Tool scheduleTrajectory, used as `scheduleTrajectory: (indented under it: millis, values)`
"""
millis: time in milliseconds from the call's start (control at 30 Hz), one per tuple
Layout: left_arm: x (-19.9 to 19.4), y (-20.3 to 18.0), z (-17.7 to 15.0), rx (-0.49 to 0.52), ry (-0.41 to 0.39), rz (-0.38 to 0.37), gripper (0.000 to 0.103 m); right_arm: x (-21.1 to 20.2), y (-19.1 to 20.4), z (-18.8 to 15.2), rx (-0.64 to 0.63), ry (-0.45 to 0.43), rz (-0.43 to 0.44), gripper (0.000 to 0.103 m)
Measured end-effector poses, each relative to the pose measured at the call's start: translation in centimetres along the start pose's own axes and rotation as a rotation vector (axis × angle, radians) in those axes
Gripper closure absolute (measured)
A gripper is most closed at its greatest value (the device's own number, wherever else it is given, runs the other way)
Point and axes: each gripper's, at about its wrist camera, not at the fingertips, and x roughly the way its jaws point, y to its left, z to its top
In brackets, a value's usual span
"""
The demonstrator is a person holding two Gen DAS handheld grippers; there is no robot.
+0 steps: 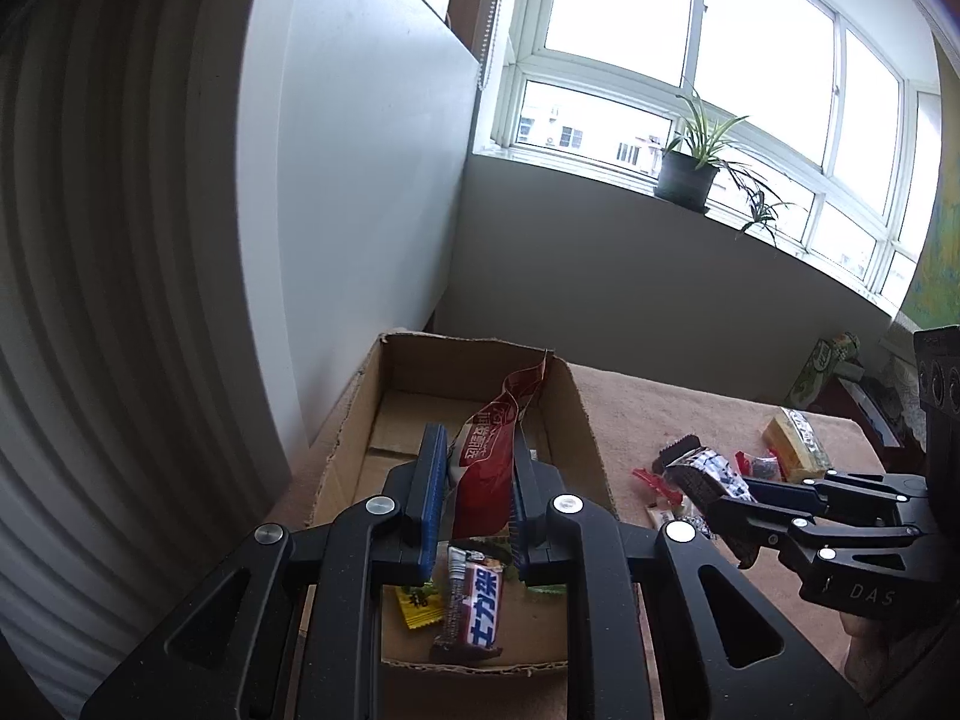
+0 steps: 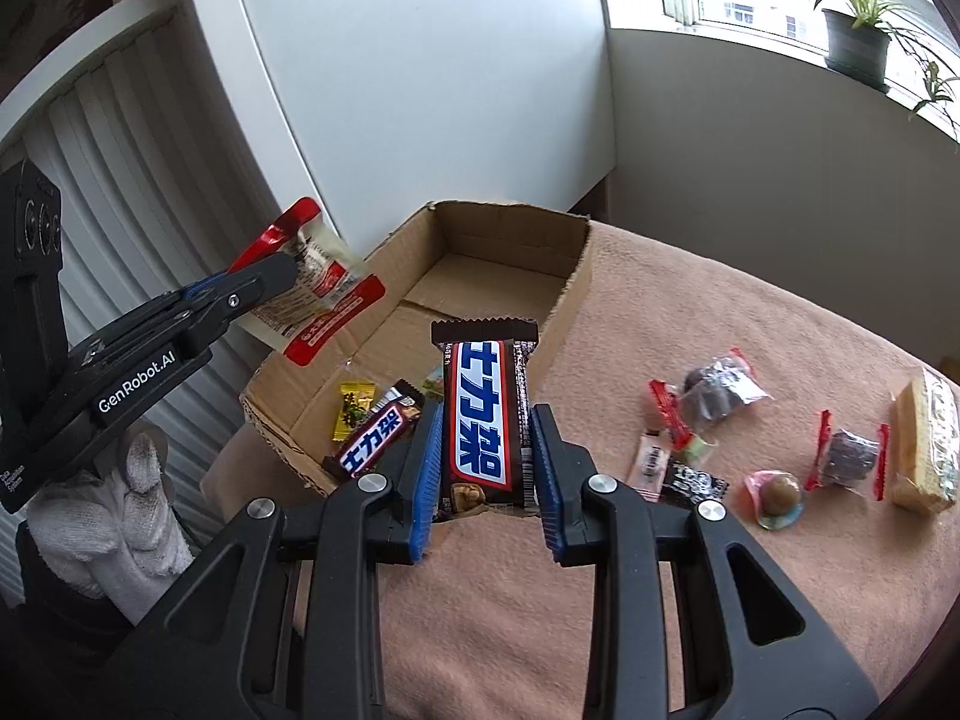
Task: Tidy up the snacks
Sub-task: 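Carry both snacks over the box and open both tools to drop them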
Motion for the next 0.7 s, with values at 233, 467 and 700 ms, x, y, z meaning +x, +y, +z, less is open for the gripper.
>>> scheduleTrajectory:
  millis: [233,467,700]
  values:
    - [0.7,1.5,0.5,-0.021,-0.002,0.005,0.086,2.5,2.7,0.1,-0.048,0.040,0.022,0.073]
    - [1.3,1.9,0.6,-0.020,-0.001,0.012,0.086,3.0,3.1,0.5,-0.062,0.040,0.008,0.056]
    - [1.0,1.8,1.0,-0.022,-0.012,0.027,0.073,1.0,2.6,0.5,-0.064,-0.013,-0.009,0.031]
